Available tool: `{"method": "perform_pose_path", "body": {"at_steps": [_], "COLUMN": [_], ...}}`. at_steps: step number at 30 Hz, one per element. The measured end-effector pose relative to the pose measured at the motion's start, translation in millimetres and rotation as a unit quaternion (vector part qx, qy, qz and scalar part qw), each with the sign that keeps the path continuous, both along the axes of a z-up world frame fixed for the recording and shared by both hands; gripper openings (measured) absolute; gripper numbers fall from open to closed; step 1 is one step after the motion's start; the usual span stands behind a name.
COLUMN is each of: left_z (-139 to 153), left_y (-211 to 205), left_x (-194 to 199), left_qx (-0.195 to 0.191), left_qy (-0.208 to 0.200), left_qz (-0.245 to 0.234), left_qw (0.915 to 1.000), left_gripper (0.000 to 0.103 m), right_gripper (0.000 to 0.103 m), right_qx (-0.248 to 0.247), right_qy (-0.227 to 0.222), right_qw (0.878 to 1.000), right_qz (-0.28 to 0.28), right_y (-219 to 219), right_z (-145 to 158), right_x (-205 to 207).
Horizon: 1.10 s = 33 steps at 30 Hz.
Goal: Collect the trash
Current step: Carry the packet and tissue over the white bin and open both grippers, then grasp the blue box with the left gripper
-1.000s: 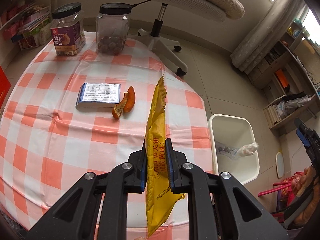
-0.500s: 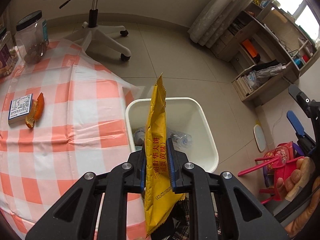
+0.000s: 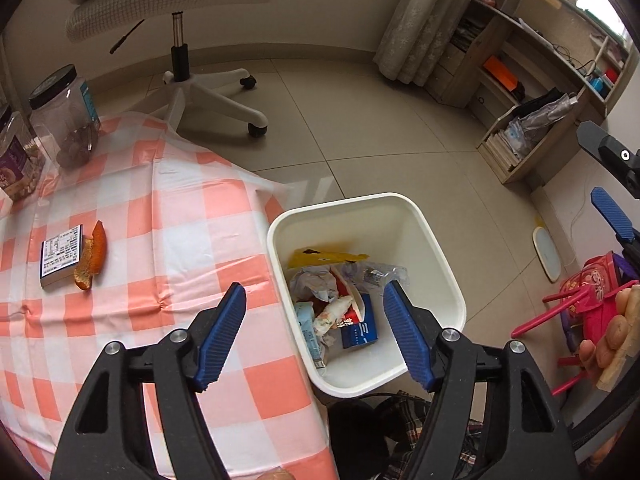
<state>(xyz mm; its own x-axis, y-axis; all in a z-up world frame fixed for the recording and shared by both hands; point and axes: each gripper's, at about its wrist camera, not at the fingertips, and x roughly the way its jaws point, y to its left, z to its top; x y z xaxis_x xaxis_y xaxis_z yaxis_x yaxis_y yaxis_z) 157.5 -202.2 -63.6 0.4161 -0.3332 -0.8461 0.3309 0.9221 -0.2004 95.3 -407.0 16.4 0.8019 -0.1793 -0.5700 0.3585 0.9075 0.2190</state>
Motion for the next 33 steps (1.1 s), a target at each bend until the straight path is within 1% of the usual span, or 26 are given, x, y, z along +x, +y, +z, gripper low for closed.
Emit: {"method": "perform_pose_path", "body": {"at_steps": [4, 8, 10, 12, 14, 15, 16, 18, 19, 20, 24, 27, 28, 29, 30, 31, 32, 33], "left_z": [-12, -28, -37, -45, -54, -59, -64, -72, -75, -78, -84, -91, -96, -102, -108, -114, -119, -123], "left_y": [35, 76, 101, 127, 156, 171, 185, 212, 223, 232, 252, 259, 260, 263, 266, 269, 271, 272], "left_x": [7, 20, 25, 33, 42, 46, 51, 61, 65, 71, 94, 116, 123, 130, 135, 139, 144, 149], "left_qx": [0.027, 0.055, 0.064, 0.064, 0.057, 0.049, 0.041, 0.028, 0.012, -0.006, -0.051, -0.062, -0.059, -0.053, -0.051, -0.054, -0.057, -0.055], "left_qy": [0.003, 0.019, 0.028, 0.042, 0.066, 0.081, 0.096, 0.124, 0.134, 0.142, 0.157, 0.166, 0.172, 0.184, 0.196, 0.206, 0.214, 0.219], "left_qz": [0.035, 0.079, 0.107, 0.14, 0.187, 0.215, 0.246, 0.309, 0.334, 0.354, 0.429, 0.476, 0.49, 0.507, 0.524, 0.536, 0.539, 0.538], "left_qw": [0.999, 0.9951, 0.9917, 0.9872, 0.9786, 0.9719, 0.9636, 0.9426, 0.933, 0.9244, 0.8883, 0.8614, 0.8525, 0.8407, 0.8271, 0.817, 0.8127, 0.8124], "left_gripper": [0.072, 0.073, 0.073, 0.073, 0.073, 0.073, 0.073, 0.073, 0.073, 0.073, 0.073, 0.073, 0.074, 0.078, 0.079, 0.079, 0.079, 0.079], "right_gripper": [0.096, 0.096, 0.096, 0.096, 0.096, 0.096, 0.096, 0.096, 0.096, 0.096, 0.096, 0.096, 0.096, 0.096, 0.096, 0.096, 0.096, 0.096], "right_qx": [-0.013, -0.023, -0.03, -0.038, -0.048, -0.053, -0.059, -0.067, -0.068, -0.07, -0.083, -0.079, -0.076, -0.073, -0.071, -0.068, -0.063, -0.057], "right_qy": [0.019, 0.036, 0.044, 0.051, 0.058, 0.061, 0.062, 0.065, 0.066, 0.068, 0.08, 0.087, 0.088, 0.089, 0.09, 0.091, 0.093, 0.096], "right_qw": [0.999, 0.997, 0.996, 0.994, 0.992, 0.991, 0.989, 0.988, 0.986, 0.985, 0.981, 0.98, 0.98, 0.98, 0.98, 0.981, 0.981, 0.981], "right_qz": [0.028, 0.058, 0.073, 0.089, 0.104, 0.111, 0.116, 0.126, 0.134, 0.141, 0.159, 0.163, 0.164, 0.162, 0.16, 0.158, 0.157, 0.158], "right_y": [27, 57, 74, 91, 108, 117, 126, 141, 148, 155, 171, 173, 172, 171, 170, 170, 169, 169], "right_z": [-5, -11, -13, -15, -18, -19, -20, -23, -24, -25, -31, -34, -34, -33, -33, -33, -33, -34], "right_x": [13, 28, 35, 42, 49, 52, 55, 59, 61, 64, 71, 77, 79, 81, 83, 85, 87, 89]}}
